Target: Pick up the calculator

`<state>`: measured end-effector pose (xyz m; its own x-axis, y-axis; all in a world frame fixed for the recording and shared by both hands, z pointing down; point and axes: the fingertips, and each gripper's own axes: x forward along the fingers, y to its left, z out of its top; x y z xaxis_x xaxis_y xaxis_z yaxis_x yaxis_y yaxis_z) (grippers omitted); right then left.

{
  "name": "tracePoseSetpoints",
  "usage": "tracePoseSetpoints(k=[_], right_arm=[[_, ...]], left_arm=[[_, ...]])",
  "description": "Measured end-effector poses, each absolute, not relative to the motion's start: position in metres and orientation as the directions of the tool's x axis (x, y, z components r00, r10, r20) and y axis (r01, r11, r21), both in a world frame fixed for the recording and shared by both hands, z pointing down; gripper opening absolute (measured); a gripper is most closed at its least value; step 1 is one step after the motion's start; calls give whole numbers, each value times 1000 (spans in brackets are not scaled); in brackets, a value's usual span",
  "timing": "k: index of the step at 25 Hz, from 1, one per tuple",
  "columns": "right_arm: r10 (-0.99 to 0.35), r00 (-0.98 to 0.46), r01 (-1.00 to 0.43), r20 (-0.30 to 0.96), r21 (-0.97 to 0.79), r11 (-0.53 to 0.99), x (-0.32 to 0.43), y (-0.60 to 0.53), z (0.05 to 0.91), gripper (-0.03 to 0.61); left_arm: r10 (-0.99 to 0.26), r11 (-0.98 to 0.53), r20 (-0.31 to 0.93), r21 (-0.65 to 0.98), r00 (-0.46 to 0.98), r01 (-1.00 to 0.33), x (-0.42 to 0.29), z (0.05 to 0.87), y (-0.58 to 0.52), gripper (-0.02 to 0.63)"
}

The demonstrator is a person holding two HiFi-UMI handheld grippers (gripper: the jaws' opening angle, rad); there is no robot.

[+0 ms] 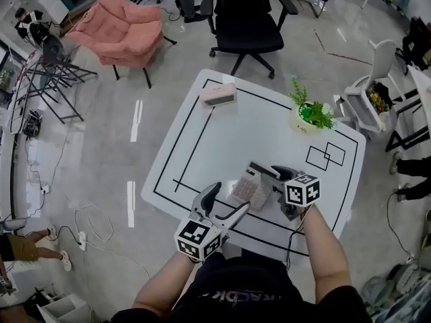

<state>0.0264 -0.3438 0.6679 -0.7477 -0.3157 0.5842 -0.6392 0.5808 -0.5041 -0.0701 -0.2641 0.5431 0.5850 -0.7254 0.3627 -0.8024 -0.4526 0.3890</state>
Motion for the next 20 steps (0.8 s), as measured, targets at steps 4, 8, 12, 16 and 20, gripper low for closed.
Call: tracePoseSetpoints(k=[4, 8, 12, 16, 20], right_arm=[[-283, -757, -619, 589, -507, 601, 21, -345, 668, 140], [-278, -791, -586, 545, -544, 601, 21, -346, 663, 107], [-293, -821, -557, 490, -575, 599, 21, -344, 655, 77], [-295, -845, -525, 446, -587, 617, 19, -338, 642, 61], [-301, -873, -483, 383, -604, 633, 18, -331, 626, 49]], left_arm=[[-729, -437, 371, 394, 575, -808, -74, 546, -265, 391], [-729, -433, 374, 396, 573, -810, -73, 546, -265, 391], [-724, -432, 381, 399, 575, -809, -74, 549, -263, 391], [-715, -435, 385, 408, 584, -803, -73, 550, -259, 391], [-705, -444, 393, 404, 590, -800, -70, 551, -252, 391]])
